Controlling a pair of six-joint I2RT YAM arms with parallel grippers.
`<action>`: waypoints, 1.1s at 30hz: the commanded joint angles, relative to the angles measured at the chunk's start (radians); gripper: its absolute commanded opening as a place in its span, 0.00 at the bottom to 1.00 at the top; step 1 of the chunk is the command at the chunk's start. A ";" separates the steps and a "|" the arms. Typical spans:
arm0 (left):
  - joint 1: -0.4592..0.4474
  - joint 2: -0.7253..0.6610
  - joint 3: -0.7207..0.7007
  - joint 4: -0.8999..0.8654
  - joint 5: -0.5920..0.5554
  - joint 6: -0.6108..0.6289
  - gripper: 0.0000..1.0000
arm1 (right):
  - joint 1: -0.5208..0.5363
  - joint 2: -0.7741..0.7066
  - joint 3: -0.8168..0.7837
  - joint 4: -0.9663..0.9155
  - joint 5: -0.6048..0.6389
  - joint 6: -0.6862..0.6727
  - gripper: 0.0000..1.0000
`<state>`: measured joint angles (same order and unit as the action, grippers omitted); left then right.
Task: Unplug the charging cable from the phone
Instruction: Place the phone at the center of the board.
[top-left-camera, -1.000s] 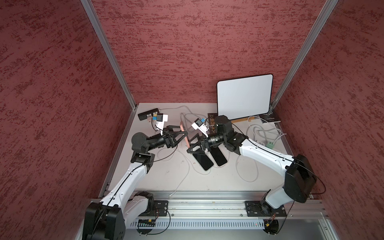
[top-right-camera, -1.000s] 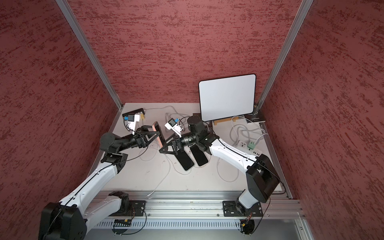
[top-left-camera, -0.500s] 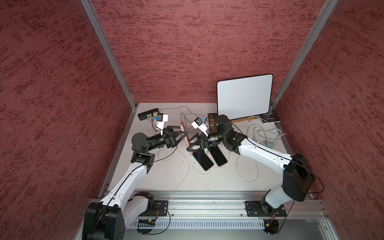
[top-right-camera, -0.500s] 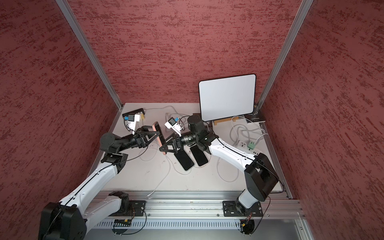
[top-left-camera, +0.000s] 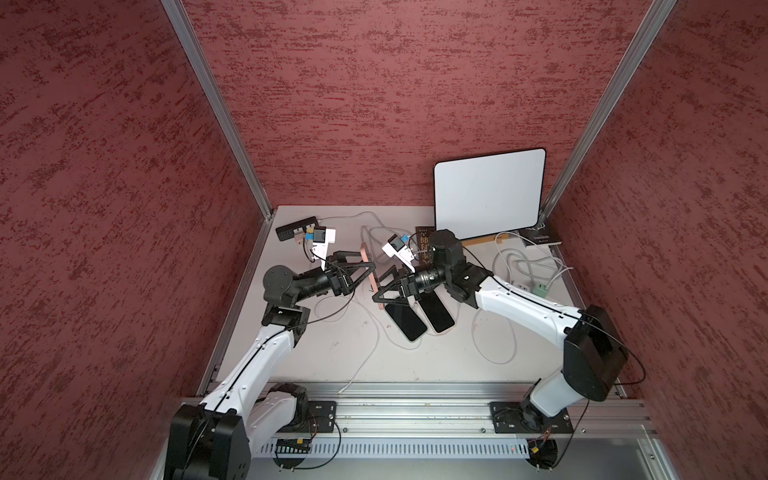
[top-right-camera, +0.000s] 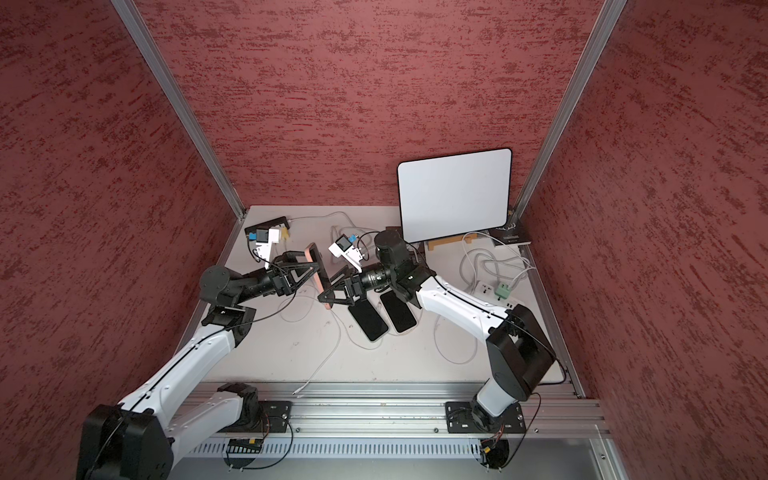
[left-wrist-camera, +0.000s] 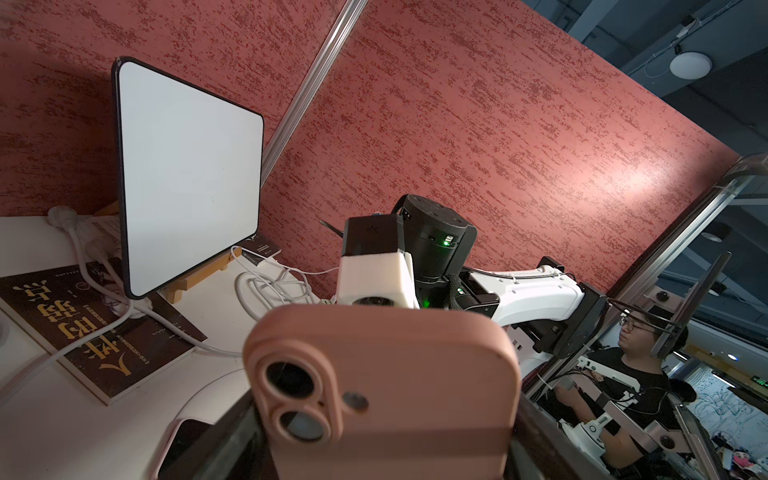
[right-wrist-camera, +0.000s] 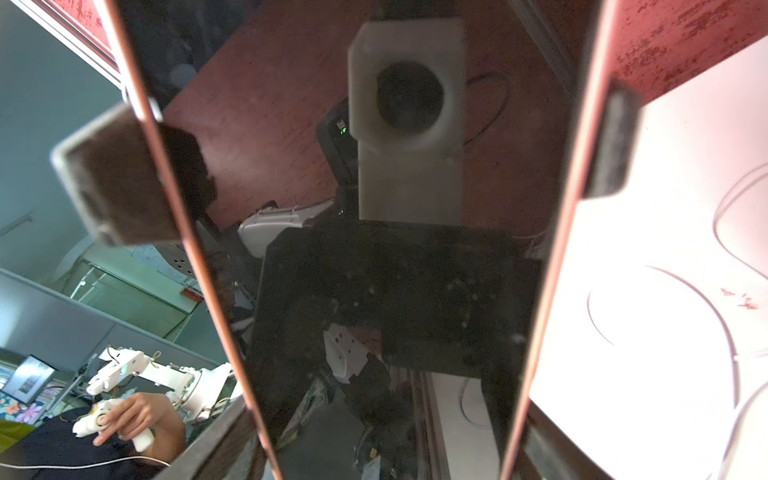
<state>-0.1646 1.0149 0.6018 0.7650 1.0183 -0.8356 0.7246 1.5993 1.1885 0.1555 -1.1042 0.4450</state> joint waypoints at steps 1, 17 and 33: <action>0.000 -0.041 0.002 -0.089 -0.066 0.078 1.00 | -0.002 0.001 0.024 -0.024 0.012 -0.018 0.18; 0.007 -0.234 0.002 -0.562 -0.589 0.277 1.00 | 0.031 0.007 0.087 -0.461 0.346 -0.206 0.12; 0.008 -0.257 0.027 -0.722 -0.814 0.334 1.00 | 0.197 0.155 0.312 -0.887 0.803 -0.355 0.12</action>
<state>-0.1619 0.7631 0.6022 0.0895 0.2611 -0.5369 0.8925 1.7386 1.4406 -0.6540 -0.4095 0.1436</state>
